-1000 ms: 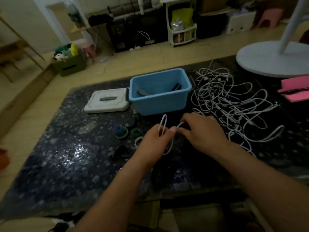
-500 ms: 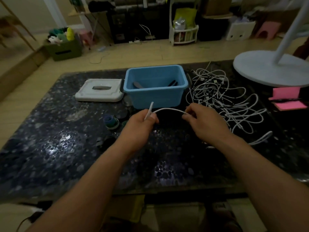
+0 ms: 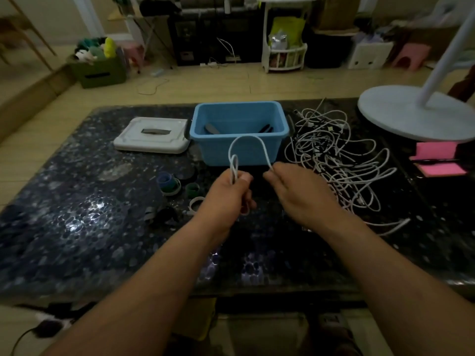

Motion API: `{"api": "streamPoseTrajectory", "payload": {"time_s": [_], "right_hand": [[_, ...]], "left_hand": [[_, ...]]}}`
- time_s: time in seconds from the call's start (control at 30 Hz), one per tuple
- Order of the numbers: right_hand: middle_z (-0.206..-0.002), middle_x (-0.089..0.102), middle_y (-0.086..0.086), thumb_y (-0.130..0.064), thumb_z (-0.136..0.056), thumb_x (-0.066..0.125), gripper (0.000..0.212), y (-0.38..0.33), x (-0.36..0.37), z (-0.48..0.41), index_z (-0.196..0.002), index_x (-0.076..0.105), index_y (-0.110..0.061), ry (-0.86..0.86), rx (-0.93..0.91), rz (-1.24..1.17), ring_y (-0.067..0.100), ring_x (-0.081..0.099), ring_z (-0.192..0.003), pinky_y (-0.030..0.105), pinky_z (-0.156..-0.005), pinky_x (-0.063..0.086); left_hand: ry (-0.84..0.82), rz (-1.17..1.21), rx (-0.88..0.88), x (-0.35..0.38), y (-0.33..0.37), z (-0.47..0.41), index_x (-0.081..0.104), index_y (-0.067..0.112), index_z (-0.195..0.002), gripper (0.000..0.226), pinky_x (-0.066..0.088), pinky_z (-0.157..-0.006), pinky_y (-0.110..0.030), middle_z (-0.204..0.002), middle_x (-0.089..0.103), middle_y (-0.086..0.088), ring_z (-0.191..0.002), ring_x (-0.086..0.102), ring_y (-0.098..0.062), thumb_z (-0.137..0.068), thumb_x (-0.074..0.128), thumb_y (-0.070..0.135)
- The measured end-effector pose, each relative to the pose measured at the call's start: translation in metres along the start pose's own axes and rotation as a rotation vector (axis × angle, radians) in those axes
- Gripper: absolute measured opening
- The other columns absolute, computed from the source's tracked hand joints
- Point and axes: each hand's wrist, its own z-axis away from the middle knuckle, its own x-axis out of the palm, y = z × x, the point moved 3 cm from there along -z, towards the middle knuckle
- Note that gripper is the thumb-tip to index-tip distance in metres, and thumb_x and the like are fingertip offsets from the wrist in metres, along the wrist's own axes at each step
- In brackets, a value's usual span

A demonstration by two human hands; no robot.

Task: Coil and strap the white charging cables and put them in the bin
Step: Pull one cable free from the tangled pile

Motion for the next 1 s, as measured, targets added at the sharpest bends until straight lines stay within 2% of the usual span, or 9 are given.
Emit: {"api": "streamPoseTrajectory", "payload": {"time_s": [0.17, 0.27, 0.37, 0.5, 0.6, 0.73, 0.8, 0.87, 1.0], "right_hand": [[-0.092, 0.066, 0.003, -0.045, -0.112, 0.029, 0.027, -0.022, 0.010, 0.009, -0.100, 0.042, -0.025, -0.140, 0.014, -0.130, 0.032, 0.063, -0.081, 0.050, -0.075, 0.051], [-0.096, 0.071, 0.008, -0.043, -0.112, 0.033, 0.021, -0.025, 0.012, 0.013, -0.120, 0.042, -0.025, -0.148, -0.014, -0.091, 0.037, 0.067, -0.082, 0.050, -0.074, 0.053], [-0.106, 0.074, 0.006, -0.045, -0.111, 0.038, 0.030, -0.027, 0.012, 0.016, -0.137, 0.047, -0.032, -0.188, -0.086, 0.026, 0.036, 0.069, -0.090, 0.046, -0.076, 0.054], [-0.099, 0.070, -0.001, -0.045, -0.109, 0.047, 0.016, -0.025, 0.012, 0.018, -0.105, 0.053, -0.031, -0.155, -0.116, -0.012, 0.028, 0.067, -0.089, 0.040, -0.068, 0.046], [-0.105, 0.070, 0.002, -0.042, -0.108, 0.050, 0.015, -0.014, 0.017, 0.021, -0.103, 0.052, -0.028, -0.204, -0.062, -0.045, 0.028, 0.066, -0.095, 0.037, -0.069, 0.038], [-0.088, 0.060, 0.000, -0.038, -0.109, 0.047, 0.022, 0.024, 0.027, 0.026, -0.093, 0.047, -0.024, -0.324, 0.017, 0.031, 0.030, 0.063, -0.092, 0.037, -0.068, 0.033], [-0.082, 0.056, -0.005, -0.042, -0.110, 0.046, 0.028, 0.046, 0.028, 0.026, -0.091, 0.051, -0.021, -0.353, 0.065, 0.053, 0.029, 0.064, -0.090, 0.037, -0.068, 0.035], [-0.080, 0.060, -0.003, -0.051, -0.108, 0.046, 0.038, 0.062, 0.023, 0.024, -0.087, 0.054, -0.020, -0.323, 0.123, 0.059, 0.030, 0.065, -0.087, 0.038, -0.067, 0.043], [-0.083, 0.065, 0.003, -0.062, -0.104, 0.045, 0.047, 0.061, 0.010, 0.016, -0.084, 0.056, -0.020, -0.206, 0.161, 0.142, 0.032, 0.062, -0.083, 0.040, -0.068, 0.043]], "left_hand": [[-0.074, 0.102, -0.043, 0.009, -0.002, -0.003, 0.067, 0.023, -0.078, 0.039, 0.039, -0.064, -0.039, -0.067, 0.052, -0.005, -0.063, 0.049, -0.022, -0.102, 0.060, 0.052], [-0.086, 0.107, -0.055, 0.008, -0.003, -0.004, 0.074, 0.014, -0.091, 0.046, 0.046, -0.076, -0.048, -0.083, 0.065, -0.022, -0.080, 0.058, -0.032, -0.093, 0.068, 0.060], [-0.068, 0.138, -0.094, 0.008, -0.004, -0.006, 0.072, 0.013, -0.097, 0.042, 0.053, -0.082, -0.047, -0.082, 0.072, -0.011, -0.082, 0.067, -0.030, -0.096, 0.067, 0.055], [0.066, 0.135, -0.156, 0.009, -0.010, -0.007, 0.064, 0.017, -0.086, 0.034, 0.050, -0.085, -0.045, -0.082, 0.067, -0.008, -0.084, 0.063, -0.027, -0.107, 0.055, 0.043], [0.142, 0.353, -0.148, 0.005, -0.009, -0.012, 0.057, 0.011, -0.083, 0.035, 0.056, -0.085, -0.048, -0.076, 0.068, -0.013, -0.077, 0.066, -0.030, -0.111, 0.049, 0.031], [0.138, 0.688, -0.197, -0.003, -0.001, -0.013, 0.051, 0.013, -0.084, 0.036, 0.060, -0.061, -0.032, -0.062, 0.047, -0.003, -0.053, 0.051, -0.017, -0.114, 0.041, 0.031], [0.149, 0.627, -0.198, -0.012, 0.000, -0.016, 0.051, 0.016, -0.084, 0.036, 0.040, -0.047, -0.023, -0.060, 0.035, 0.002, -0.046, 0.033, -0.011, -0.114, 0.039, 0.032], [0.159, 0.448, -0.170, -0.020, 0.000, -0.016, 0.052, 0.015, -0.089, 0.031, 0.026, -0.044, -0.024, -0.062, 0.031, 0.002, -0.046, 0.026, -0.010, -0.113, 0.038, 0.029], [0.065, 0.034, -0.089, -0.013, -0.002, -0.015, 0.057, 0.011, -0.100, 0.023, 0.024, -0.040, -0.021, -0.064, 0.041, -0.002, -0.041, 0.030, -0.009, -0.111, 0.042, 0.025]]}}
